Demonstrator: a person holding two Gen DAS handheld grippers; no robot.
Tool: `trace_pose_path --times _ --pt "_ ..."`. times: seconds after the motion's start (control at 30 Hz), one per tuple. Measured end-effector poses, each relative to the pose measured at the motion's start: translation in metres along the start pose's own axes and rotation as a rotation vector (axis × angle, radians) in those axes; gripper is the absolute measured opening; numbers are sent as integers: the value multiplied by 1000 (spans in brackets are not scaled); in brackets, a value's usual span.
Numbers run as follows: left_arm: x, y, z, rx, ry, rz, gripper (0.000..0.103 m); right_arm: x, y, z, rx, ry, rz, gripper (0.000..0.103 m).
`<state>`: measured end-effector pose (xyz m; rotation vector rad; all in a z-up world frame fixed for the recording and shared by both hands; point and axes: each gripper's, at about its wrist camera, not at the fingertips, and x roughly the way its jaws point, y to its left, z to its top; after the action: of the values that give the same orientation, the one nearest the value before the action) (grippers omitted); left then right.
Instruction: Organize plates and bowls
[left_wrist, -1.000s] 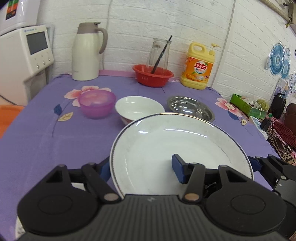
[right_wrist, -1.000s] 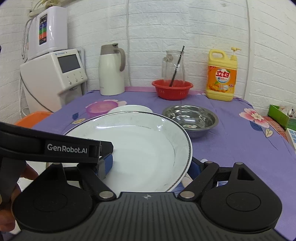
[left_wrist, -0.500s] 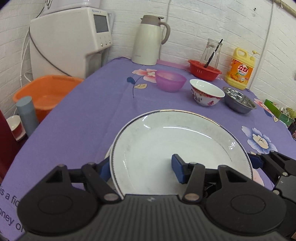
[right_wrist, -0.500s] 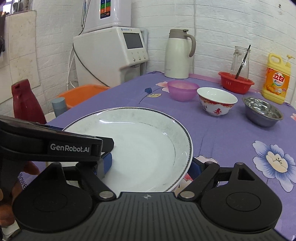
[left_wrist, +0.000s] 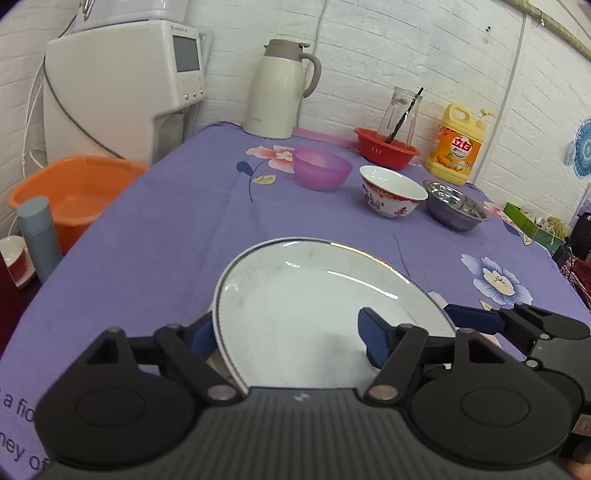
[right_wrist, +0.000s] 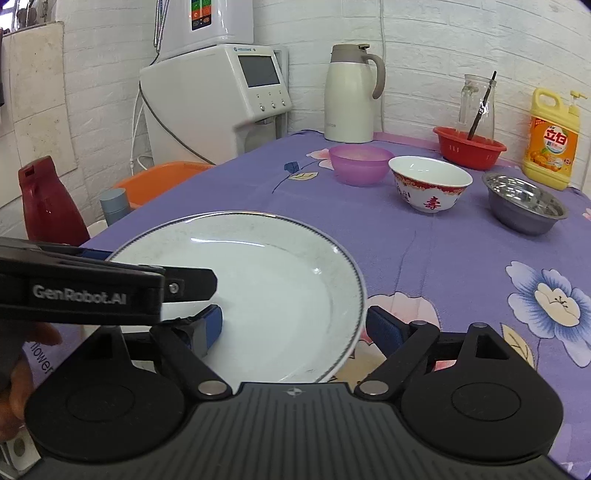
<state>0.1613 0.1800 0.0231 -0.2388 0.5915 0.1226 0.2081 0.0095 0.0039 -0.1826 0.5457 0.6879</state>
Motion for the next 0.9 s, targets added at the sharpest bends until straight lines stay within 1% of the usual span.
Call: trace_pose_path --times 0.07,0.17,0.2,0.27,0.33,0.4,0.47,0.53,0.67,0.77,0.9 --pt "1 -4 4 60 22 25 72 0 -3 1 7 -2 4 103" --pt "-2 -6 5 103 20 60 72 -1 -4 1 5 -4 5 103" --pt "-5 -7 5 116 1 72 72 -2 -4 0 4 -5 3 103" --pt "-15 -10 8 132 -62 137 72 -3 -9 0 16 -6 4 103" --pt "-22 -11 14 123 -111 155 72 -5 -14 -1 33 -14 -1 103" --pt "-25 -13 22 103 -134 119 72 -9 -23 1 60 -25 6 103" --pt "-22 -21 28 79 -128 71 72 -12 -33 3 92 -34 14 103" --pt "-16 -30 30 69 -116 10 72 -16 -45 5 108 -43 -5 103" --pt "6 -62 35 58 -61 -126 72 -27 -78 7 136 -58 -77 103" --pt "23 -85 38 61 -20 -203 72 -35 -112 8 167 -57 -139 103" --pt "47 -115 51 70 10 -282 72 -42 -158 13 176 -58 -236 103"
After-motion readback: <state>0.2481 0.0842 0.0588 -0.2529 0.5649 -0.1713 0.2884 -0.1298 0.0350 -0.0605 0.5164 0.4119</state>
